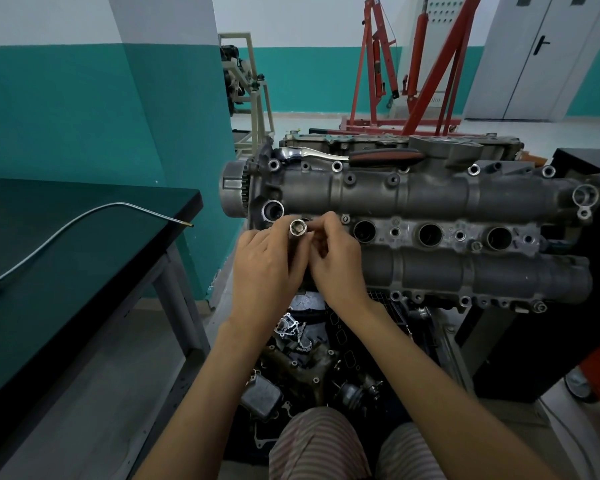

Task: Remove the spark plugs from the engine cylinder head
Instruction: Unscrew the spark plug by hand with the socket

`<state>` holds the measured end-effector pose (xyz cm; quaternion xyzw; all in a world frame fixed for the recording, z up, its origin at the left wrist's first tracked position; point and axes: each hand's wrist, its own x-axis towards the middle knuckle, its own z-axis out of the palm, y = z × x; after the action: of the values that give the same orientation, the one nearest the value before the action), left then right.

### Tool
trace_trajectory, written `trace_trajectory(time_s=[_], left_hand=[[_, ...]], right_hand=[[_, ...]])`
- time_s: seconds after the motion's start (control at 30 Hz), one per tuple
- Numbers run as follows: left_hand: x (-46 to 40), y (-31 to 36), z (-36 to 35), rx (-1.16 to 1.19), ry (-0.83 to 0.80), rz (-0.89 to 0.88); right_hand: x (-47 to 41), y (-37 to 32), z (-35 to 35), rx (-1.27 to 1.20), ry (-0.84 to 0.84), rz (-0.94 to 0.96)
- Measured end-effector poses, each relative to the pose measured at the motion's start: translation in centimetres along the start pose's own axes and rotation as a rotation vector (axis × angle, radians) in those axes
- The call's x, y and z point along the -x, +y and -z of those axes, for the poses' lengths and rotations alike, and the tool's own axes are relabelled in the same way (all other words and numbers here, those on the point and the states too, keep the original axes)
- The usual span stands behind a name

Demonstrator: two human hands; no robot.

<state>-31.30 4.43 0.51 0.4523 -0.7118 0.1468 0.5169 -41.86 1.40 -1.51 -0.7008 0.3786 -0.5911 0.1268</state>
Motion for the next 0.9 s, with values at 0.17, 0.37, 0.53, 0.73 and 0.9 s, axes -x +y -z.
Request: trace_trajectory(time_s=[0.17,0.37,0.53,0.73,0.9], left_hand=[[-0.04,-0.1,-0.05,0.0,0.011,0.01],[-0.1,0.21,-0.07,-0.027,0.057,0.004],[-0.05,0.04,-0.02,-0.021,0.017,0.013],[-0.11,0.2,0.02,0.029,0.05,0.052],[-0.03,0.25,-0.06,0.016,0.053,0.046]], right_hand=[[-0.03,-0.07,-0.01,0.026,-0.005,0.043],[-0.03,0.0,-0.23,0.016,0.039,-0.022],[-0.04,-0.16,-0.2,0.002,0.038,-0.007],[-0.05,0.04,-0.04,0.061,0.033,0.043],[-0.06,-0.02,-0.14,0.041,0.035,-0.037]])
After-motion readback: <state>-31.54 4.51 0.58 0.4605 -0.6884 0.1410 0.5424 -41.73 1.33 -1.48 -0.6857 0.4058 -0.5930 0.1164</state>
